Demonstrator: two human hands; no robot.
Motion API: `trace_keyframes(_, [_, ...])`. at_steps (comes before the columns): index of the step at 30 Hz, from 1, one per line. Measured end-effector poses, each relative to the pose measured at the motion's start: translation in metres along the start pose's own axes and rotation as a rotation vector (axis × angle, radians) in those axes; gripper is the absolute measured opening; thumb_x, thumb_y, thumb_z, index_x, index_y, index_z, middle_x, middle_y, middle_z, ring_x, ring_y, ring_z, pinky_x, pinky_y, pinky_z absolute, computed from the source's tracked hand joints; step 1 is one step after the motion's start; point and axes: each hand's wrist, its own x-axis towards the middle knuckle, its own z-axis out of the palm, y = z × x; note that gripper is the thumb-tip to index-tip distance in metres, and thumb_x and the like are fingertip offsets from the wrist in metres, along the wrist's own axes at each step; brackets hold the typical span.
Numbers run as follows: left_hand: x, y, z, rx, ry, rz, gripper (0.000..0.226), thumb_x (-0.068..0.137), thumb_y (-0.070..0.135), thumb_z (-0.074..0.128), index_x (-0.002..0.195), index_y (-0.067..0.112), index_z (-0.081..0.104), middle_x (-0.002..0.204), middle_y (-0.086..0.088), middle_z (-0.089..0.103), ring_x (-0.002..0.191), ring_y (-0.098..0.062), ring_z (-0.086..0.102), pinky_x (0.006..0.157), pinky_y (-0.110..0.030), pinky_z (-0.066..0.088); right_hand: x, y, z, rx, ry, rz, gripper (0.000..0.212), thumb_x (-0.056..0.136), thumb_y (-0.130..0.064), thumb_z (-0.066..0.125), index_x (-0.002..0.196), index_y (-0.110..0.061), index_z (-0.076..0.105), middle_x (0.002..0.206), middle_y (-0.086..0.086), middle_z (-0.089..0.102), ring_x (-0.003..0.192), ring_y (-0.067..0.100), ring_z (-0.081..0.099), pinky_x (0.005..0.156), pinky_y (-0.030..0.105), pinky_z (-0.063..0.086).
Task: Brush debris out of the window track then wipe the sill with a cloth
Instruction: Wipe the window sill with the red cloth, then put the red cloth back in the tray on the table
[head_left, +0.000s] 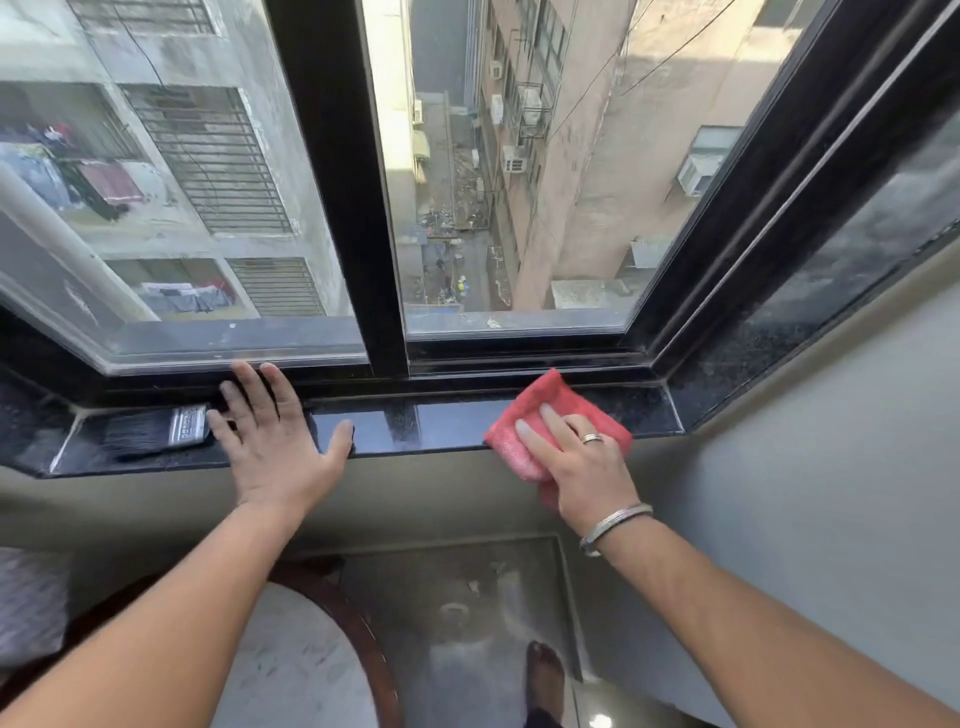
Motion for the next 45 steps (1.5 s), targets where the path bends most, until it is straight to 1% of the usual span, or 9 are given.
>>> trace_keyframes(3, [-0.017, 0.03, -0.011, -0.1, 0.188, 0.252, 0.09, 0.083, 0.054, 0.047, 0.153, 0.001, 0.025, 0.159, -0.023, 0.028, 0.145, -0.041, 0.029, 0.121, -0.052, 0.011, -0.002, 0.012, 0.0, 0.042, -0.085, -0.048, 0.083, 0.064, -0.022, 0.071, 0.141, -0.029, 0.043, 0.151, 0.007, 0.042, 0.124, 0.03, 0.05, 0.089, 0.041, 0.05])
trace_keyframes(6, [-0.019, 0.098, -0.019, -0.199, 0.108, 0.55, 0.061, 0.086, 0.055, 0.049, 0.127, 0.011, 0.062, 0.111, -0.009, 0.069, 0.1, -0.035, 0.065, 0.086, -0.044, 0.046, -0.005, 0.02, -0.002, 0.152, -0.095, -0.067, 0.074, 0.071, -0.04, 0.065, 0.14, -0.025, 0.042, 0.154, 0.009, 0.037, 0.133, 0.029, 0.043, 0.1, 0.044, 0.044])
trace_keyframes(11, [0.007, 0.197, -0.018, -0.111, -0.425, 0.418, 0.052, 0.079, 0.07, 0.06, 0.104, 0.025, 0.06, 0.102, 0.004, 0.067, 0.099, -0.022, 0.063, 0.077, -0.037, 0.05, -0.011, 0.035, -0.003, 0.52, -0.01, -0.024, 0.065, 0.08, -0.004, 0.062, 0.142, -0.008, 0.043, 0.152, 0.013, 0.04, 0.139, 0.03, 0.04, 0.114, 0.046, 0.033])
trace_keyframes(17, [0.006, 0.206, -0.042, -0.49, -0.776, 0.609, 0.016, 0.083, 0.023, 0.073, 0.082, 0.026, 0.058, 0.082, 0.002, 0.065, 0.079, -0.022, 0.064, 0.072, -0.037, 0.055, -0.004, 0.054, -0.018, 0.518, 0.151, 0.275, 0.126, 0.05, -0.05, 0.089, 0.151, -0.012, 0.023, 0.144, 0.006, 0.048, 0.131, 0.023, 0.043, 0.111, 0.035, 0.033])
trace_keyframes(20, [0.006, 0.172, -0.075, -0.694, -0.806, 0.604, 0.015, 0.084, 0.025, 0.07, 0.083, 0.032, 0.056, 0.078, 0.012, 0.061, 0.07, -0.005, 0.059, 0.064, -0.025, 0.052, 0.011, 0.054, -0.037, 0.883, -0.123, 0.21, 0.1, 0.052, -0.041, 0.09, 0.139, -0.028, 0.042, 0.116, -0.01, 0.063, 0.108, 0.004, 0.056, 0.099, 0.03, 0.045])
trace_keyframes(24, [0.003, 0.082, -0.106, -0.934, -0.714, 0.321, 0.023, 0.084, 0.035, 0.067, 0.098, 0.018, 0.061, 0.084, 0.005, 0.06, 0.075, -0.009, 0.057, 0.066, -0.026, 0.049, 0.028, 0.014, -0.05, 1.271, -0.479, 0.046, 0.03, 0.066, -0.025, 0.085, 0.092, -0.024, 0.069, 0.084, -0.007, 0.073, 0.077, 0.007, 0.067, 0.068, 0.026, 0.055])
trace_keyframes(31, [-0.101, -0.118, -0.087, -1.328, -0.506, -0.395, 0.044, 0.088, 0.027, 0.071, 0.127, 0.008, 0.061, 0.117, -0.013, 0.069, 0.1, -0.022, 0.064, 0.091, -0.043, 0.052, 0.04, -0.153, 0.022, 1.739, -0.95, 0.219, 0.046, 0.075, -0.016, 0.078, 0.118, -0.011, 0.064, 0.105, 0.012, 0.071, 0.091, 0.026, 0.07, 0.075, 0.036, 0.059])
trace_keyframes(38, [-0.282, -0.285, 0.012, -1.103, -0.341, -1.033, 0.014, 0.098, 0.02, 0.059, 0.105, 0.01, 0.068, 0.097, -0.012, 0.07, 0.081, -0.021, 0.065, 0.065, -0.028, 0.057, -0.032, -0.349, 0.168, 1.134, -0.969, 0.258, 0.047, 0.071, -0.013, 0.084, 0.113, -0.01, 0.064, 0.098, 0.005, 0.07, 0.081, 0.018, 0.066, 0.073, 0.027, 0.056])
trace_keyframes(45, [-0.369, -0.354, 0.086, -0.797, -0.174, -1.182, 0.017, 0.088, 0.012, 0.073, 0.093, -0.004, 0.069, 0.079, -0.006, 0.065, 0.076, -0.015, 0.058, 0.066, -0.028, 0.046, -0.094, -0.433, 0.251, 0.878, -0.879, 0.228, 0.027, 0.072, -0.004, 0.075, 0.098, -0.002, 0.067, 0.079, 0.005, 0.064, 0.075, 0.018, 0.06, 0.056, 0.011, 0.044])
